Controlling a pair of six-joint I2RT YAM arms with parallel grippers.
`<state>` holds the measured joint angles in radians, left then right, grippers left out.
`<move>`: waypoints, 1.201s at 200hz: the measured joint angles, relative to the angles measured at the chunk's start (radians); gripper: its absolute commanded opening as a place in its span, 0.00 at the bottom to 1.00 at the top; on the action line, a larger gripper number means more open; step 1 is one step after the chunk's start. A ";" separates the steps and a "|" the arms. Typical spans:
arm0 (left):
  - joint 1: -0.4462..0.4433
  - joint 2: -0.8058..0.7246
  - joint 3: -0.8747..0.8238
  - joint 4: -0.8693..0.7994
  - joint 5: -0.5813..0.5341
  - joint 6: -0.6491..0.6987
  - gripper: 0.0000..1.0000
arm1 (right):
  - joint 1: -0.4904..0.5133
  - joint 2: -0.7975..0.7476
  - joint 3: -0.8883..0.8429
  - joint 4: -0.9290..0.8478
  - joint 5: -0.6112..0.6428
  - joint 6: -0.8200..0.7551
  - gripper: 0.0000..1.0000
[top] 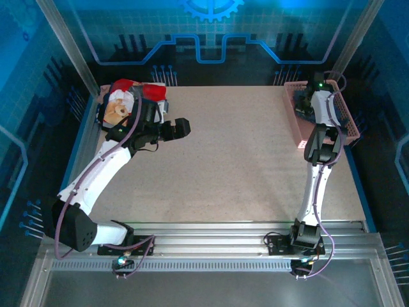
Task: Fold and stack the t-shirts
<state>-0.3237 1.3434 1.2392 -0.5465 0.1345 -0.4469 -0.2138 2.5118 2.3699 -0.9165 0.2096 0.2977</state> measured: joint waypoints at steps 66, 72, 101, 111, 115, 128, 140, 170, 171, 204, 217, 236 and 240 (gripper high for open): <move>0.000 0.000 -0.006 0.005 -0.018 0.000 0.99 | 0.010 -0.260 -0.137 0.070 -0.059 0.066 0.00; 0.000 0.000 -0.006 0.007 -0.018 0.000 0.99 | 0.012 -0.307 -0.145 0.085 -0.071 0.081 0.00; 0.000 0.000 0.027 0.009 -0.017 0.000 0.99 | 0.029 -0.522 -0.121 0.147 -0.158 0.159 0.00; 0.000 0.001 0.058 0.010 -0.016 0.000 0.99 | 0.042 -0.565 -0.059 0.158 -0.197 0.186 0.00; 0.000 0.001 0.071 0.013 -0.016 0.000 0.99 | 0.049 -0.576 -0.032 0.163 -0.213 0.198 0.00; 0.000 0.002 0.118 0.020 -0.013 0.001 0.99 | 0.077 -0.585 0.103 0.173 -0.270 0.237 0.00; 0.000 0.002 0.155 0.033 -0.006 0.001 0.99 | 0.103 -0.584 0.219 0.192 -0.322 0.279 0.00; 0.000 0.002 0.217 0.064 0.005 0.003 0.99 | 0.149 -0.604 0.382 0.326 -0.451 0.466 0.00; 0.000 0.002 0.217 0.064 0.006 0.003 0.99 | 0.149 -0.607 0.383 0.334 -0.455 0.474 0.00; 0.000 -0.004 0.238 0.081 0.032 0.003 0.99 | 0.185 -0.621 0.386 0.599 -0.506 0.751 0.00; 0.000 -0.013 0.239 0.085 0.039 0.003 0.99 | 0.206 -0.616 0.393 0.676 -0.499 0.850 0.00; 0.000 -0.035 0.239 0.107 0.052 0.000 0.99 | 0.236 -0.608 0.408 0.785 -0.472 0.984 0.00; 0.000 -0.040 0.239 0.115 0.057 -0.002 0.99 | 0.242 -0.608 0.411 0.804 -0.465 1.006 0.00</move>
<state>-0.3237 1.3033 1.4780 -0.4316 0.1913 -0.4484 0.0284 1.9041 2.7811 -0.1123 -0.2550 1.3037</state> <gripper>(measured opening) 0.990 0.064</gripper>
